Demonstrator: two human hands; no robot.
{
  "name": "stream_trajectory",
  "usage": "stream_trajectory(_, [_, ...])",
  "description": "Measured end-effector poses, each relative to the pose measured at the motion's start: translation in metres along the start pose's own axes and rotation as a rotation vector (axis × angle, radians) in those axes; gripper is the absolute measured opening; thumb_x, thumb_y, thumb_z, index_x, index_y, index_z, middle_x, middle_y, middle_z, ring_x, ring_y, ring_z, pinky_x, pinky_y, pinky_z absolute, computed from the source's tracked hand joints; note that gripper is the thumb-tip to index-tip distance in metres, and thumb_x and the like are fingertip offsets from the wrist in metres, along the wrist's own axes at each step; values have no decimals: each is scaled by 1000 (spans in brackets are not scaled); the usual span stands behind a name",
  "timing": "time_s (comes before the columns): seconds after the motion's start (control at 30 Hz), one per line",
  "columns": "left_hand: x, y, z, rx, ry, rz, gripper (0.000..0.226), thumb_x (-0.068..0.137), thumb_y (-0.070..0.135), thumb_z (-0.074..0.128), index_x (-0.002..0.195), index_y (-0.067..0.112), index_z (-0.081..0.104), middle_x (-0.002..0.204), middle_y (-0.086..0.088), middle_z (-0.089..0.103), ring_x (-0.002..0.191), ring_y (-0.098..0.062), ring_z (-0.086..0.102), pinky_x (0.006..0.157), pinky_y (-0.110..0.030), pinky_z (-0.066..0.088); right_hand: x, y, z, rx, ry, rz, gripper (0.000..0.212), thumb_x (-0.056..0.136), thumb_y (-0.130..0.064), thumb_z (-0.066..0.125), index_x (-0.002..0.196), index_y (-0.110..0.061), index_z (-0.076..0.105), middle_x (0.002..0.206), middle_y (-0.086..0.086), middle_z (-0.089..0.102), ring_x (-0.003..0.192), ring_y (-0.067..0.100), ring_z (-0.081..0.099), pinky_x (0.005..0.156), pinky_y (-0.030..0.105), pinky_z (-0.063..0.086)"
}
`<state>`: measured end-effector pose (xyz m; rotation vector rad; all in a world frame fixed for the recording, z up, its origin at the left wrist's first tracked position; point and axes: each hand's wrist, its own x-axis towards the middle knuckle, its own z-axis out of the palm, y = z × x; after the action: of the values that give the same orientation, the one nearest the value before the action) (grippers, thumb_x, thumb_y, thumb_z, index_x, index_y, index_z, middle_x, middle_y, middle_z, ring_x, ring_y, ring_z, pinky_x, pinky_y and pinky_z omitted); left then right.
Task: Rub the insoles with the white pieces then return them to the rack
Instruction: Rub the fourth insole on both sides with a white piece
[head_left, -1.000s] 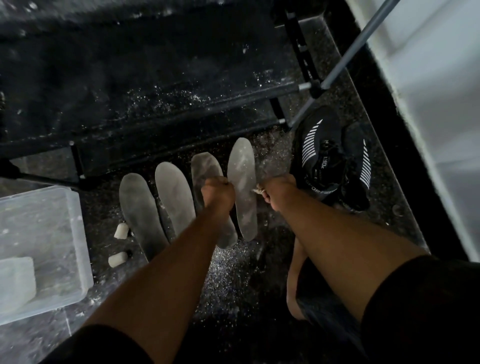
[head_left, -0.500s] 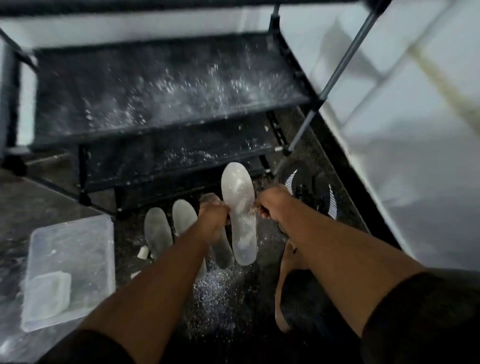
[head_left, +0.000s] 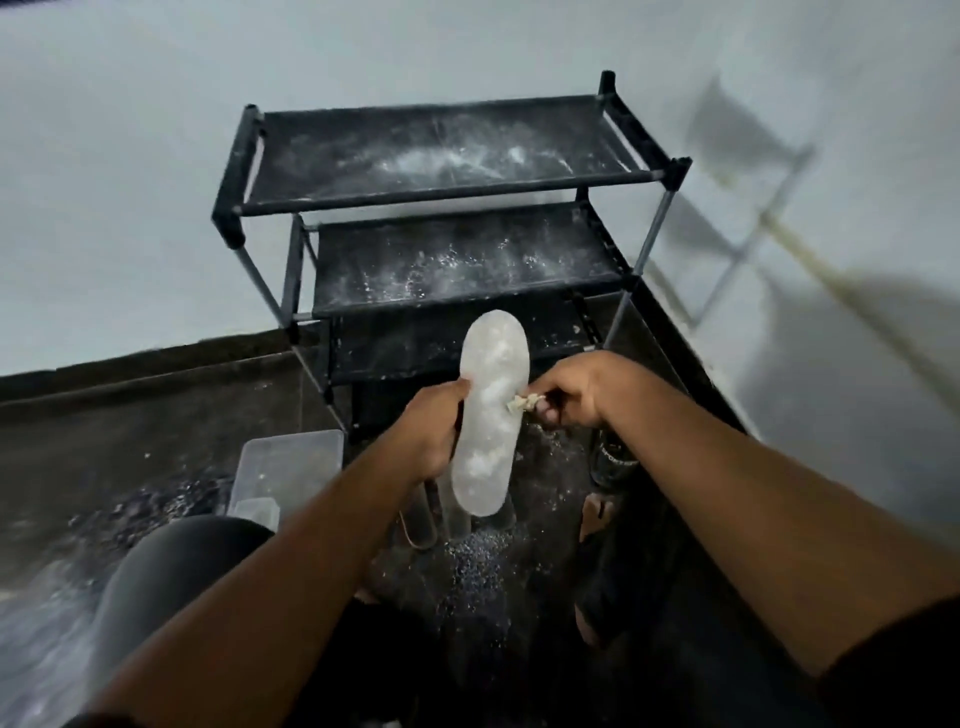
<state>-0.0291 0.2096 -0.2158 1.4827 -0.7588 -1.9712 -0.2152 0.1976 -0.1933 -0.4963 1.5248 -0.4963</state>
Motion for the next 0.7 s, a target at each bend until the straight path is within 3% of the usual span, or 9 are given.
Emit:
stream_trajectory(0.13, [-47, -7, -9, -188, -250, -72, 58, 110, 51, 30, 136, 8, 59, 129, -23, 67, 101, -40, 71, 93, -56, 56, -28, 9, 23, 20, 10, -115, 13, 91, 4, 59, 79, 3, 63, 70, 10, 59, 45, 9, 46, 35, 17, 41])
stream_trajectory(0.3, [-53, -20, -18, -302, -238, -38, 70, 105, 62, 38, 139, 5, 60, 115, -21, 72, 95, -35, 72, 78, -48, 62, -54, 20, 43, 45, 217, -354, 9, 76, 5, 76, 81, 9, 69, 71, 20, 68, 48, 18, 56, 43, 24, 45])
stream_trajectory(0.43, [-44, -20, -23, -353, -163, 45, 65, 105, 60, 40, 133, 6, 62, 99, -19, 75, 79, -30, 73, 71, -42, 62, -79, 33, 57, -44, 195, -652, 11, 79, 4, 75, 89, 5, 71, 67, 18, 68, 53, 24, 60, 48, 29, 52])
stream_trajectory(0.57, [-39, -11, -26, -332, -257, 78, 76, 105, 65, 27, 143, 4, 52, 97, -17, 73, 74, -30, 69, 65, -39, 59, -89, 49, 70, -252, 197, -763, 21, 84, 2, 72, 105, -3, 74, 81, 11, 74, 57, 23, 69, 61, 32, 59])
stream_trajectory(0.7, [-33, -8, -36, -360, -346, 39, 78, 104, 67, 22, 144, 7, 51, 122, -21, 72, 88, -30, 76, 68, -39, 62, -91, 61, 77, -425, 268, -898, 17, 81, -4, 77, 97, -10, 77, 88, -7, 71, 65, 14, 71, 70, 30, 61])
